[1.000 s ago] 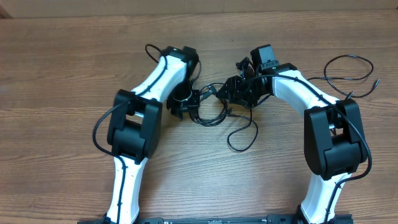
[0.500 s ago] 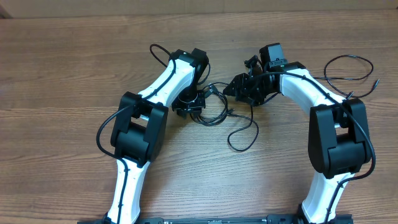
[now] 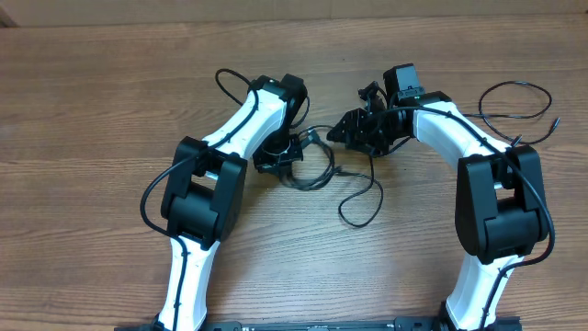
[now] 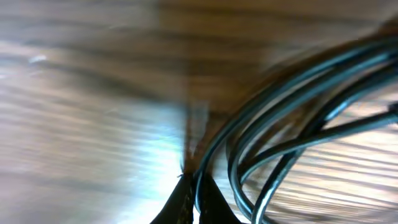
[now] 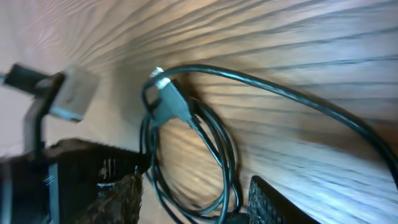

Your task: Untangle cables

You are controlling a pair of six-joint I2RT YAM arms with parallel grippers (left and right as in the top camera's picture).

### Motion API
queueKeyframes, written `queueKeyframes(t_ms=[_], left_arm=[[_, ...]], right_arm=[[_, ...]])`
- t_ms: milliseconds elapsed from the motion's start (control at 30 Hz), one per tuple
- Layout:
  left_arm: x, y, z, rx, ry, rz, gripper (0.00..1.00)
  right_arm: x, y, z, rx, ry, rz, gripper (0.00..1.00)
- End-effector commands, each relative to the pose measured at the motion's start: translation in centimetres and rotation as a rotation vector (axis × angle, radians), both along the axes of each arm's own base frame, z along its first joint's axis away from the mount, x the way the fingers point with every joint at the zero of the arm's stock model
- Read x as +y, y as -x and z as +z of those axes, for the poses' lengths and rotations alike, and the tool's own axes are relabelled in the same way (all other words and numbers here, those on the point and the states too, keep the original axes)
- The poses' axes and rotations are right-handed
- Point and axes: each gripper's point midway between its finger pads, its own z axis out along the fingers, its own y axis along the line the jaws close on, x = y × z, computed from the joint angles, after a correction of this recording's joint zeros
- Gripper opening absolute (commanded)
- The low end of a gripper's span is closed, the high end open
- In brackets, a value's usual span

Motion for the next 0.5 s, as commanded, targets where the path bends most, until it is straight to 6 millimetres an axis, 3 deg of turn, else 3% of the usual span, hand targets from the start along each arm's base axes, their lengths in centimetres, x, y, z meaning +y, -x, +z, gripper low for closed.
queueKeyframes(t_ms=[0,100,300,467], left_arm=[[1.9,-3.0,5.1,-0.186,-0.083,0.004,0.04],[1.4,-4.1,9.9,-0.311,-0.021,-0.028,0.04],[0.7,-4.4,17.2,-0.498,0.088,-0.185,0.04],[0.9,-4.0,20.2,-0.579,0.085,-0.309,0.04]], right_arm=[[1.4,0.5,3.1,-0.081,-0.120,0.093,0.54],[1.6,0.6,3.5,-0.085,-0.144,0.104,0.54],[2.3,0.7,4.4,-0.090,-0.206,0.124,0.51],[4.2,1.1,8.1,-0.150,-0.430,0.214,0.51]])
